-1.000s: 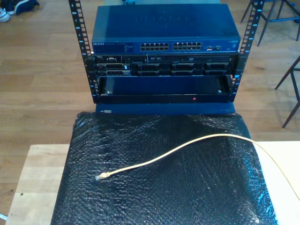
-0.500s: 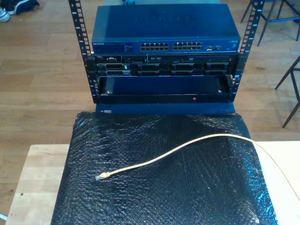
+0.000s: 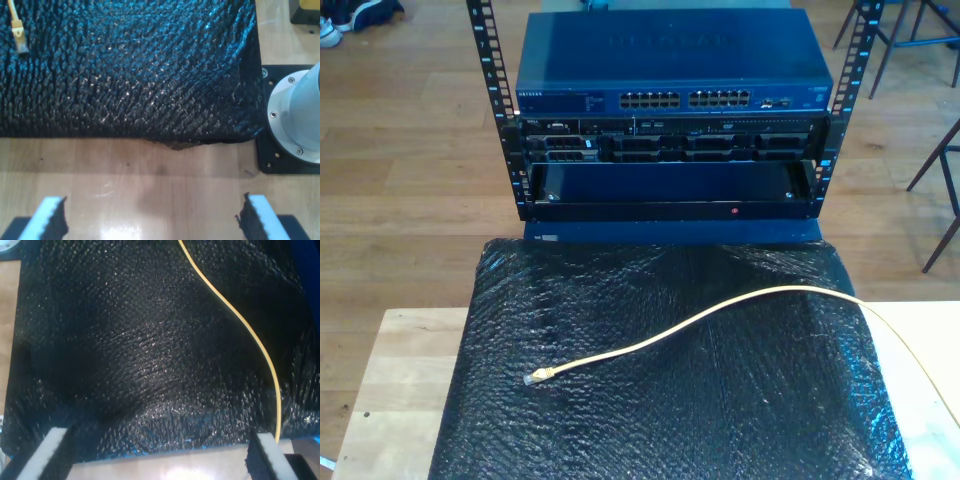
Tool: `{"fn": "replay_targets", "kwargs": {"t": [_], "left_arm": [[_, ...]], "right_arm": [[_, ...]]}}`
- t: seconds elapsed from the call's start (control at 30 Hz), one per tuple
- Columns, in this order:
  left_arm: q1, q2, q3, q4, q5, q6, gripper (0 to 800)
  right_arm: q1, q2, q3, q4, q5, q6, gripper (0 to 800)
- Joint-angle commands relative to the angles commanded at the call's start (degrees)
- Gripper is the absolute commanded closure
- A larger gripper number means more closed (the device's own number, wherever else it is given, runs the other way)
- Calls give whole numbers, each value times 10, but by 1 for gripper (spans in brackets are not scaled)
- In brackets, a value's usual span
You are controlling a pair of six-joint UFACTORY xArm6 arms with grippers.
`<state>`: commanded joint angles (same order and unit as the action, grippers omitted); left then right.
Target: Grab the cable and plug it in
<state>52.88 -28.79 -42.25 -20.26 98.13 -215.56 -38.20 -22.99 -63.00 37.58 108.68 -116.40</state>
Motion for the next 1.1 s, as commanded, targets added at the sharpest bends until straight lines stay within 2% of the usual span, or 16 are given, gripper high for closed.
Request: {"fn": "replay_targets", "kwargs": {"t": [0.37, 0.6, 0.83, 1.1], "left_arm": [[-51, 2, 0, -1, -5, -65, 0], [-58, 3, 9, -40, -9, -76, 0], [-59, 10, 39, -49, -54, -93, 0], [-72, 18, 55, -58, -66, -121, 0]], "right_arm": [[91, 7, 8, 9, -95, 52, 7], [158, 18, 13, 7, -132, 83, 8], [241, 36, 15, 5, -190, 120, 8], [334, 44, 51, 4, -249, 148, 8]]}}
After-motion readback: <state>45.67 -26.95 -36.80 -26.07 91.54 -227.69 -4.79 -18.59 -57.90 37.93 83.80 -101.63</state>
